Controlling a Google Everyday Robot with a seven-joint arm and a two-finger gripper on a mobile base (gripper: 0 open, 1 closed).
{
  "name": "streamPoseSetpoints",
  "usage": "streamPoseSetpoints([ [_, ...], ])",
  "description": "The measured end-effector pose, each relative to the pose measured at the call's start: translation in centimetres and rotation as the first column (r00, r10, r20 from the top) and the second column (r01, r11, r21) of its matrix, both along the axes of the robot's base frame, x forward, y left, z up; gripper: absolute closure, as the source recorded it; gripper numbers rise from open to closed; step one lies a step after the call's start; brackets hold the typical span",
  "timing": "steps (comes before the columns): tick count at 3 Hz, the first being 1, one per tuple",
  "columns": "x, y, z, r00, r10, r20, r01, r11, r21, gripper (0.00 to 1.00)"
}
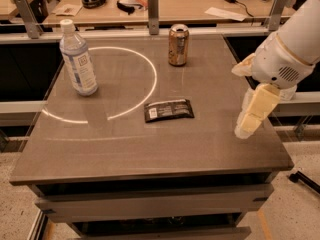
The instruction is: Pick rxbar chocolate
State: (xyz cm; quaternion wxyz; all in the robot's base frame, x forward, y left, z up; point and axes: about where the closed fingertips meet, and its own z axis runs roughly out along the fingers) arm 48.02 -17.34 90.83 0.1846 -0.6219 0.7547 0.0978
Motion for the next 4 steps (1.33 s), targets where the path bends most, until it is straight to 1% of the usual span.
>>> streamPoseSetpoints([
  [1, 0.7, 1.7, -1.6, 0.9981, 0.061, 0.009, -0.061, 0.998, 0.022, 0.00],
  [2, 1.7, 3.7, -2.6, 0.9868, 0.157, 0.039, -0.158, 0.987, 0.027, 0.00],
  [3, 3.2, 5.5, -3.3, 0.9735, 0.221, 0.059, -0.222, 0.975, 0.016, 0.00],
  [4, 3.2, 5.5, -3.3, 0.9732, 0.222, 0.059, -0.224, 0.975, 0.016, 0.00],
])
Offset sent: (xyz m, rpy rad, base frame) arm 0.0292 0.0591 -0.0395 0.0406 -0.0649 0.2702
